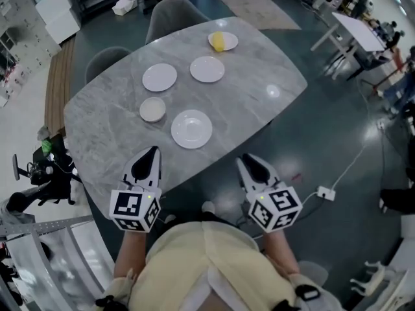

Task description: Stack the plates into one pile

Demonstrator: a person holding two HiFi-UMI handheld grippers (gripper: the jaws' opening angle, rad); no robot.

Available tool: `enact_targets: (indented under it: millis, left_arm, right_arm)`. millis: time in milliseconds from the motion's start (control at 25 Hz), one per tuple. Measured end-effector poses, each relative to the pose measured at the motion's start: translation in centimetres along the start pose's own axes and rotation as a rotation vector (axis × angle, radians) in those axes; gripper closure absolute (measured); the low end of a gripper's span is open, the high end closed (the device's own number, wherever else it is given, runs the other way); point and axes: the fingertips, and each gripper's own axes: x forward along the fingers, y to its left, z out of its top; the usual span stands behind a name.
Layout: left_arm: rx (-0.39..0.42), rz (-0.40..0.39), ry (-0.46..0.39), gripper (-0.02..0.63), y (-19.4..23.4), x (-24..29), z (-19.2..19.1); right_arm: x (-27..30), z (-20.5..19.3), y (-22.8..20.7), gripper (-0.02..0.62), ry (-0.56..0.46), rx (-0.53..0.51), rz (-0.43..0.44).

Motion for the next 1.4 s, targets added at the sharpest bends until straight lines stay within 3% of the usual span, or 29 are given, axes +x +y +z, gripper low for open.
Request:
enact_targets:
  millis: [320, 640, 1000, 1400]
  left_arm:
    - [0.000, 0.072, 0.047, 0.603, -2.0, 1.6, -1.6]
    - [-0.024, 0.150, 0.098, 0.603, -0.1, 1.3, -3.2]
    - [-0.051, 0.137, 0.169, 0.603, 2.2, 4.5, -6.0]
    - [-0.084, 0.078, 0.249, 0.603, 4.7, 9.2, -8.7]
  right_arm:
    - [1.8, -1.1, -1.9, 0.489, 0.057, 0.006, 0.096]
    - [5.4, -3.0, -1.3, 0.465, 0.126, 0.100, 0.164]
    - [10.4, -5.2, -2.8, 0.465, 0.238, 0.219, 0.152]
    - [16.6, -7.7, -4.3, 0.465, 0.386, 0.232, 0.107]
